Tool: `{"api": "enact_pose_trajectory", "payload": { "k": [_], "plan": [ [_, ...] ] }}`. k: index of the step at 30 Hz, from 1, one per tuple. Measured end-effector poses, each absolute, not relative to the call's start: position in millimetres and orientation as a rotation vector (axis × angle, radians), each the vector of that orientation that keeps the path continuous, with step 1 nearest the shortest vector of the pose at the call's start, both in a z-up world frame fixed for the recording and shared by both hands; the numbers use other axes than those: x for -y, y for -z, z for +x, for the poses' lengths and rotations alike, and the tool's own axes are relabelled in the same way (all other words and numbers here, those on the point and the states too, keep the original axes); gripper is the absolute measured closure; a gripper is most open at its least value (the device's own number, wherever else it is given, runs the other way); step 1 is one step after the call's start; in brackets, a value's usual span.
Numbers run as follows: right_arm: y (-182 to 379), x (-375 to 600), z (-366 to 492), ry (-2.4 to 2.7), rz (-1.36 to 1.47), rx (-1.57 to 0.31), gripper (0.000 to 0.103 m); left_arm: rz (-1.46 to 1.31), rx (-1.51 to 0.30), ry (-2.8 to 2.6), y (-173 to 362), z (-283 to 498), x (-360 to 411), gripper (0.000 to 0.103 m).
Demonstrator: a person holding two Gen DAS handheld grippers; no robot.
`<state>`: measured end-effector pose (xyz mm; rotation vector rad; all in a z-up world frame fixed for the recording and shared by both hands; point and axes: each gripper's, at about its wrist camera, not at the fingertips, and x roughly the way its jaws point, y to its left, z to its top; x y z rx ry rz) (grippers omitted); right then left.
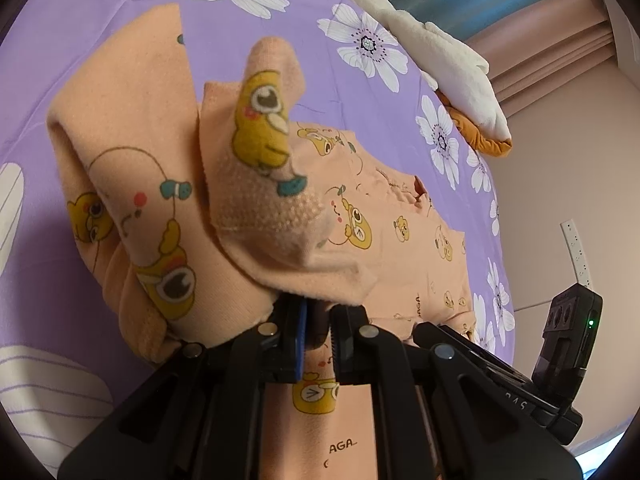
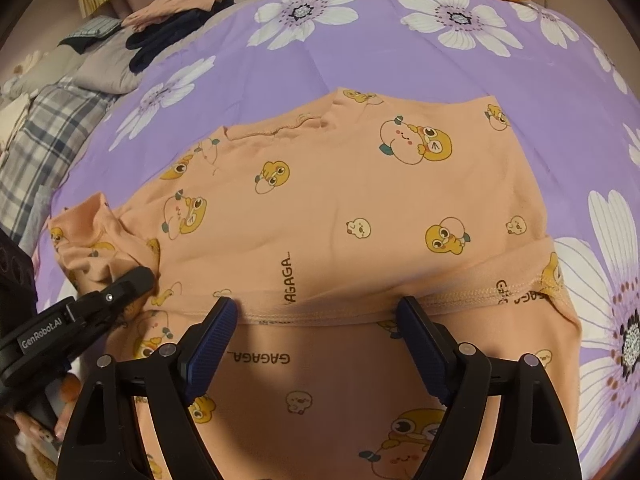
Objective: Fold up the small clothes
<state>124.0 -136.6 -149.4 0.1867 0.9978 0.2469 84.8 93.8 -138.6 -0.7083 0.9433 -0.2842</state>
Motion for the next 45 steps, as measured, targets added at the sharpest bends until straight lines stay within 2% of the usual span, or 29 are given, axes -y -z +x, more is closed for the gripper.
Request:
{"api": "enact_pose_trajectory", "payload": {
  "k": [6, 8, 12, 14, 16, 18, 22, 30, 40, 45],
  "plan": [
    [150, 137, 124, -0.247, 0.187, -0.994, 0.021, -0.682, -0.948, 0.275, 134, 85, -91, 0.094],
    [151, 137, 124, -0.248, 0.186, -0.993, 0.021, -0.655, -0.947, 0.269, 125, 82, -90, 0.09],
    [151, 137, 124, -0.25, 0.183, -0.992, 0.021, -0.618, -0.919, 0.25, 103, 67, -93, 0.059],
    [151, 137, 124, -0.249, 0.183, -0.992, 0.021, -0.615, -0.883, 0.238, 90, 57, -98, 0.051],
    [151, 137, 124, -0.248, 0.179, -0.992, 0.021, -0.635, -0.84, 0.259, 78, 47, -105, 0.038],
    [151, 136, 124, -0.246, 0.174, -0.993, 0.02, -0.656, -0.801, 0.263, 67, 39, -116, 0.035],
    [151, 135, 125, -0.241, 0.165, -0.994, 0.02, -0.611, -0.774, 0.119, 60, 33, -136, 0.035],
    [149, 130, 126, -0.214, 0.141, -0.999, 0.02, -0.597, -0.821, -0.142, 82, 33, -184, 0.038],
    [111, 119, 114, -0.249, 0.148, -0.901, 0.02, -0.649, -0.822, -0.279, 95, 22, -231, 0.061],
    [96, 91, 113, -0.353, 0.107, -0.873, 0.02, -0.671, -0.832, -0.281, 98, 20, -234, 0.062]
  ]
}}
